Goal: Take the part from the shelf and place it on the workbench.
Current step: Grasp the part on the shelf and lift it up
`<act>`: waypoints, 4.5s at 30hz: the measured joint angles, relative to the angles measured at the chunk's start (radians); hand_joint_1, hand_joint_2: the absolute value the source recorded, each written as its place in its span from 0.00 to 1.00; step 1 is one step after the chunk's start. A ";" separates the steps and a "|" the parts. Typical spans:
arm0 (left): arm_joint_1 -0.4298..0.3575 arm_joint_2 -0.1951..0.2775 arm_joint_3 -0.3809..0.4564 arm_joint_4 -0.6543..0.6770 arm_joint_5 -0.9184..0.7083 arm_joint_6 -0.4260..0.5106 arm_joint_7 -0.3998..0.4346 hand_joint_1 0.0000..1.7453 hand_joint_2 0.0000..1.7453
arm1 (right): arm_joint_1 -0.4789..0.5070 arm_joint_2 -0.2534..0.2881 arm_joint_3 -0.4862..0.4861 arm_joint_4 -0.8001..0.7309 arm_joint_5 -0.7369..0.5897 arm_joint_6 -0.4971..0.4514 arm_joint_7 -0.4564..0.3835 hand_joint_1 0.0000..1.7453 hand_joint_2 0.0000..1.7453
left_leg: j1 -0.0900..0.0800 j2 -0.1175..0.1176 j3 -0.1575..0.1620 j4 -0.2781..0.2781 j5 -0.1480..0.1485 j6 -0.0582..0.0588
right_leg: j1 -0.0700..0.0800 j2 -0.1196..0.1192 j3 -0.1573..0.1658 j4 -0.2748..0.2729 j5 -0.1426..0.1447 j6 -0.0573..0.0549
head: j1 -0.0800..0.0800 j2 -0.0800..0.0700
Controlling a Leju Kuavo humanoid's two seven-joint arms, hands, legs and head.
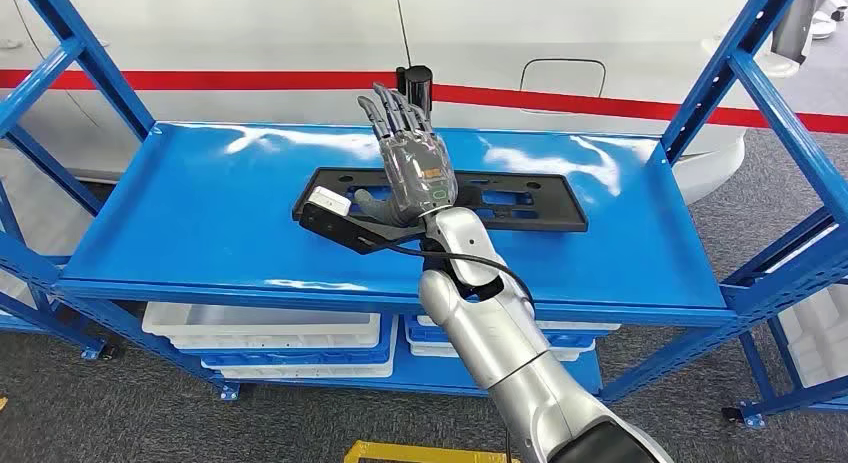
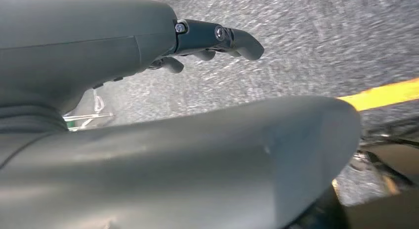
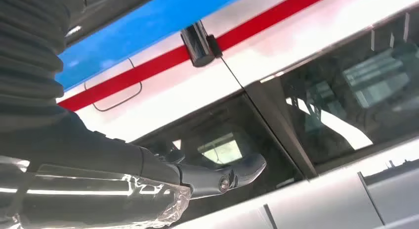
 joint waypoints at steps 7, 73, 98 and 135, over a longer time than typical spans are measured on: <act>-0.005 -0.005 0.001 0.000 -0.004 0.000 0.000 0.00 0.00 | -0.009 0.004 -0.013 0.093 0.024 -0.004 -0.009 0.00 1.00 | -0.006 0.001 0.003 -0.015 0.013 0.021 | 0.001 -0.005 -0.159 0.302 -0.118 -0.013 | 0.007 0.000; -0.008 -0.003 0.128 0.002 0.028 0.125 -0.098 0.00 0.00 | -0.093 0.022 0.061 0.526 0.243 -0.183 0.171 0.00 1.00 | 0.014 -0.005 0.011 -0.005 -0.006 -0.049 | 0.005 -0.001 -0.015 0.002 0.018 -0.038 | 0.003 0.000; -0.013 -0.004 0.137 0.003 -0.012 0.105 -0.117 0.00 0.00 | -0.100 -0.045 -0.029 0.589 0.360 -0.212 0.288 1.00 1.00 | 0.014 -0.005 0.011 -0.005 -0.006 -0.049 | 0.005 0.000 -0.015 0.002 0.018 -0.037 | 0.003 0.000; -0.043 -0.004 0.337 -0.003 0.153 0.060 -0.501 0.00 0.00 | 0.045 -0.232 0.162 -0.005 0.362 -0.295 0.453 1.00 1.00 | 0.014 -0.005 0.009 -0.004 -0.006 -0.049 | 0.005 -0.001 -0.017 0.002 0.018 -0.037 | 0.003 0.000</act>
